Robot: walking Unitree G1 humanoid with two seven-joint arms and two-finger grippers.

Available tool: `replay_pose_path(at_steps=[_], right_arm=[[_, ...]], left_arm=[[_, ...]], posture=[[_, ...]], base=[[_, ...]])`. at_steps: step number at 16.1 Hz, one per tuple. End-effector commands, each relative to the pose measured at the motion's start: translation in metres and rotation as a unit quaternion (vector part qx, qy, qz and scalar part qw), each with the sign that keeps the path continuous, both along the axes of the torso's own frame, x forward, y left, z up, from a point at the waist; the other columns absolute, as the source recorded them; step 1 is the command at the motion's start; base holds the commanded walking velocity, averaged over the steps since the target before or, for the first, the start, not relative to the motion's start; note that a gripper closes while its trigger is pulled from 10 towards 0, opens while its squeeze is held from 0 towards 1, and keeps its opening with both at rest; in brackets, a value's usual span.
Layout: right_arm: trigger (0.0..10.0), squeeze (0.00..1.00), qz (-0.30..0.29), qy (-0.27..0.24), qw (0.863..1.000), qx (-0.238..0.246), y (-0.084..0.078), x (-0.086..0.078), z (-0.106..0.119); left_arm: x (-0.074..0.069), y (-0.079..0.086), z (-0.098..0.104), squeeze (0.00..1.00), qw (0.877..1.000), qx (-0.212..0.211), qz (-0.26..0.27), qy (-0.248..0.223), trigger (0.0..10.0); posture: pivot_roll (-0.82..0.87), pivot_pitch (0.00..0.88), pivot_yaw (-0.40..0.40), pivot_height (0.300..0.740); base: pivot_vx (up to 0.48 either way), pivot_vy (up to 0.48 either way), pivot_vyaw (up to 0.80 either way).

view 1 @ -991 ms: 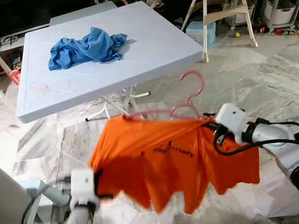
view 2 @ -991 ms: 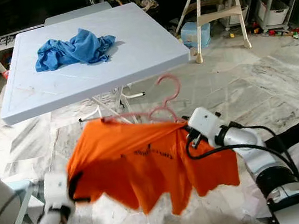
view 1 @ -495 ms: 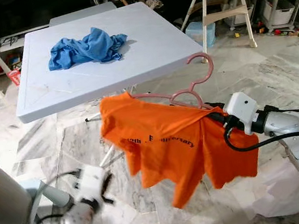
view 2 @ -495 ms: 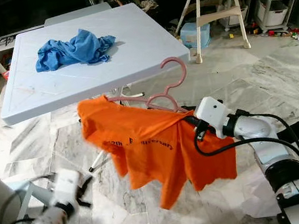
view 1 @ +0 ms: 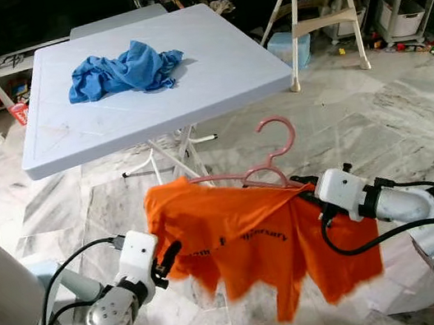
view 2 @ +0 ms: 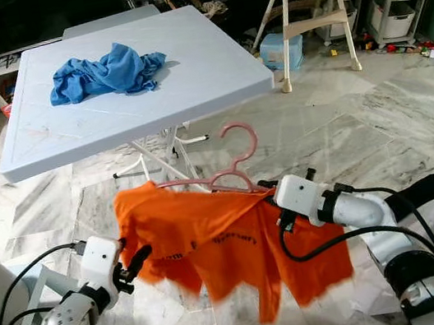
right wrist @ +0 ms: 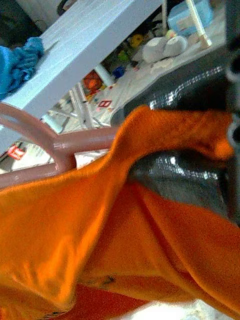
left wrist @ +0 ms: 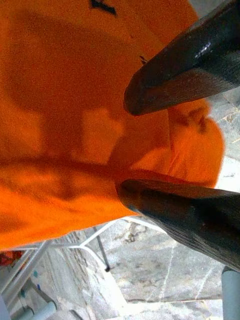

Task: Hang hanger

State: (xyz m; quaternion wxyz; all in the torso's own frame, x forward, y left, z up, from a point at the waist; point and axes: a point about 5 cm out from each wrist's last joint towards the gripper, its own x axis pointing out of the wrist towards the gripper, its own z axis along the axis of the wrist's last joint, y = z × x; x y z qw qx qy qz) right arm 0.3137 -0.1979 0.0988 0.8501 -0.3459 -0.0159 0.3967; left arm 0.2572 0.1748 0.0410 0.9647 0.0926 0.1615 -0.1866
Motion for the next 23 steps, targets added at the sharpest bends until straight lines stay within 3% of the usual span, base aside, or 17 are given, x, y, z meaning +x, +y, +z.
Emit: replay_pose_path(at_steps=[1,3,5,9,11,13,17,18,19,20,22,23], right_arm=[[10.0,0.00,-0.001,-0.016,1.000,-0.003,0.002,-0.002,-0.002],[10.0,0.00,-0.048,-0.035,0.998,0.007,-0.005,-0.003,-0.006],[10.0,0.00,-0.064,-0.058,0.996,-0.025,-0.012,-0.004,-0.008],[10.0,0.00,-0.053,-0.072,0.995,-0.041,-0.028,-0.011,-0.005],[10.0,0.00,-0.022,-0.065,0.997,-0.041,-0.027,-0.015,-0.005],[10.0,0.00,0.020,-0.042,0.998,-0.038,-0.024,-0.022,-0.009],[10.0,0.00,0.072,0.003,0.997,0.001,-0.017,-0.029,-0.005],[10.0,0.00,0.080,0.001,0.997,0.010,-0.016,-0.027,0.000],[10.0,0.00,0.087,0.005,0.996,0.019,-0.015,-0.026,0.004],[10.0,0.00,0.090,0.004,0.996,0.023,-0.014,-0.025,0.007],[10.0,0.00,0.106,0.018,0.994,0.029,-0.014,-0.026,0.010],[10.0,0.00,0.110,0.023,0.993,0.030,-0.014,-0.027,0.010]], left_arm=[[0.000,0.004,0.004,1.00,1.000,0.007,0.005,-0.005,10.0],[-0.008,-0.004,-0.001,1.00,1.000,0.002,-0.012,0.004,10.0],[-0.011,-0.008,-0.001,1.00,1.000,-0.002,-0.009,-0.003,10.0],[-0.009,0.012,0.008,1.00,0.999,0.012,0.018,-0.039,10.0],[-0.005,0.017,0.011,1.00,0.997,0.047,-0.010,-0.053,10.0],[0.001,0.026,0.009,1.00,0.997,0.057,0.002,-0.050,10.0],[0.000,0.013,-0.005,1.00,0.997,0.039,-0.064,-0.018,10.0],[-0.002,0.002,-0.010,1.00,0.995,0.022,-0.093,-0.010,10.0],[-0.005,-0.010,-0.014,0.53,0.992,0.013,-0.123,-0.002,10.0],[-0.006,-0.017,-0.015,0.00,0.990,0.005,-0.140,-0.001,10.0],[-0.006,-0.026,-0.018,0.00,0.987,-0.010,-0.160,0.002,10.0],[-0.005,-0.027,-0.018,0.00,0.987,-0.011,-0.161,0.002,8.3]], posture=[[-0.07,0.026,0.069,0.740],[-0.07,0.027,0.071,0.740],[-0.07,0.030,0.074,0.740],[-0.07,0.035,0.079,0.740],[-0.07,0.035,0.077,0.740],[-0.07,0.036,0.079,0.740],[-0.09,0.041,0.084,0.740],[-0.09,0.042,0.085,0.740],[-0.09,0.043,0.086,0.740],[-0.10,0.044,0.088,0.740],[-0.10,0.045,0.087,0.740],[-0.11,0.045,0.087,0.740]], base=[[0.000,0.000,0.00],[0.000,0.000,0.00],[0.000,0.000,0.00],[0.000,0.000,0.00],[0.000,0.000,0.00],[0.000,0.000,0.00],[0.000,0.000,0.00],[0.000,0.000,0.00],[0.000,0.000,0.00],[0.000,0.000,0.00],[0.000,0.000,0.00],[0.000,0.000,0.00]])
